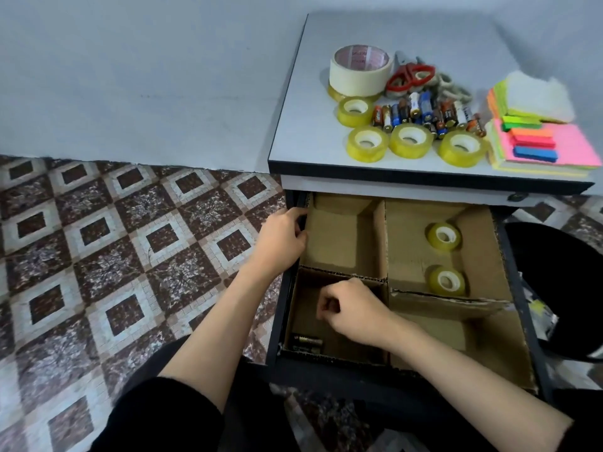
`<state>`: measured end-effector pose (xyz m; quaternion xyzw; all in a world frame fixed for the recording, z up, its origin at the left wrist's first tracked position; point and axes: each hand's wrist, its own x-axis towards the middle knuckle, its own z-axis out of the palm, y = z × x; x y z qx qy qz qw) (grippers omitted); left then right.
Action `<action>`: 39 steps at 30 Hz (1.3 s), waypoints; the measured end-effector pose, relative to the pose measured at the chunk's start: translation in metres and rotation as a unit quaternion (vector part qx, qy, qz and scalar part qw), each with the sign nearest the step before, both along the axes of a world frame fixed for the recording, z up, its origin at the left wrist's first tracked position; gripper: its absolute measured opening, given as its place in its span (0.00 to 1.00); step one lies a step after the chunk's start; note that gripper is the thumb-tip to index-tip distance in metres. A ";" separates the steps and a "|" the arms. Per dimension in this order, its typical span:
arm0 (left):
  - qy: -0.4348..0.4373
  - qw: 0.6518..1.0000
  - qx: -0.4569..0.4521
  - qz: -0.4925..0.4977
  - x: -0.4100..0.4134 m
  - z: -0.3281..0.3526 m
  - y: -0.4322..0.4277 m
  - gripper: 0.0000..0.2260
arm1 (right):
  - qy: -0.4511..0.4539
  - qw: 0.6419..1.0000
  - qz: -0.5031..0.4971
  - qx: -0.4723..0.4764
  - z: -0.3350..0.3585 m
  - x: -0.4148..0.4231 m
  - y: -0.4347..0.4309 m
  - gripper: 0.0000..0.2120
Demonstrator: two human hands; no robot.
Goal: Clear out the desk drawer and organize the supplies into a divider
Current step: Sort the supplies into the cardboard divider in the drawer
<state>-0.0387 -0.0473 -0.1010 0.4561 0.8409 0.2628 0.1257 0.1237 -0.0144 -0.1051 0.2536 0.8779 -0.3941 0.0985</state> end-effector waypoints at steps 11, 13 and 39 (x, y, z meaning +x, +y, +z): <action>-0.020 1.000 0.017 -0.012 0.021 0.026 -0.020 0.15 | 0.107 0.987 -0.100 0.064 0.078 0.043 0.042 0.11; -0.027 0.998 0.046 -0.031 0.026 0.040 -0.012 0.14 | 0.117 0.981 -0.129 0.088 0.093 0.051 0.059 0.12; 0.125 0.976 -0.011 -0.179 -0.006 0.140 0.170 0.18 | -0.007 0.948 -0.138 0.287 0.159 0.012 0.234 0.27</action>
